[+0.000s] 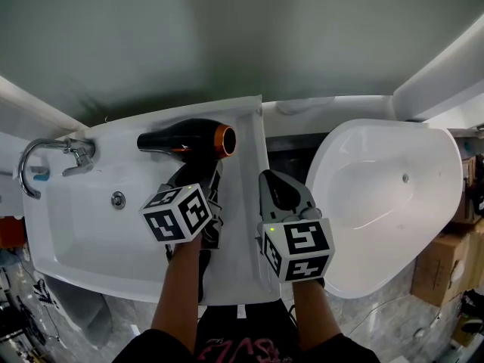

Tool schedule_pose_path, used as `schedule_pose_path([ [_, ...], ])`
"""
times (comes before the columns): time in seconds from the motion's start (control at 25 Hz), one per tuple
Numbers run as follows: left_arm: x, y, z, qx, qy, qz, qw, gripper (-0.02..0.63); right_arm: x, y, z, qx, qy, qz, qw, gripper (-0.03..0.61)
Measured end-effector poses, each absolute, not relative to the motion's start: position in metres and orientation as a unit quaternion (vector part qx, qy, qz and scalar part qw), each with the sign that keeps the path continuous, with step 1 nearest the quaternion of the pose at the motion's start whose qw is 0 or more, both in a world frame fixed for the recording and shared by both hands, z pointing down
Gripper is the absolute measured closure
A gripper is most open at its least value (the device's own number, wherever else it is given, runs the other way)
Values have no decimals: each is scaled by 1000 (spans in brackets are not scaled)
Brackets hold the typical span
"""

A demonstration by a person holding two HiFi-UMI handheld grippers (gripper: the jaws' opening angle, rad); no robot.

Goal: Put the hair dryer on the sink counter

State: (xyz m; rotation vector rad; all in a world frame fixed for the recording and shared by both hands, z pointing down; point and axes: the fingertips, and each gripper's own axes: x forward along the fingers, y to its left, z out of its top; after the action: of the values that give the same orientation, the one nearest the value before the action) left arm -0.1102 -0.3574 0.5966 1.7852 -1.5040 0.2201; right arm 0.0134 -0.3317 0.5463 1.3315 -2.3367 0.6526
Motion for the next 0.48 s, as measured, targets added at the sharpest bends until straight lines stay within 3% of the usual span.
schedule_pose_path([
  [0.48, -102, -356, 617, 692, -591, 99, 403, 425, 22, -331, 556, 469, -828, 238, 191, 557],
])
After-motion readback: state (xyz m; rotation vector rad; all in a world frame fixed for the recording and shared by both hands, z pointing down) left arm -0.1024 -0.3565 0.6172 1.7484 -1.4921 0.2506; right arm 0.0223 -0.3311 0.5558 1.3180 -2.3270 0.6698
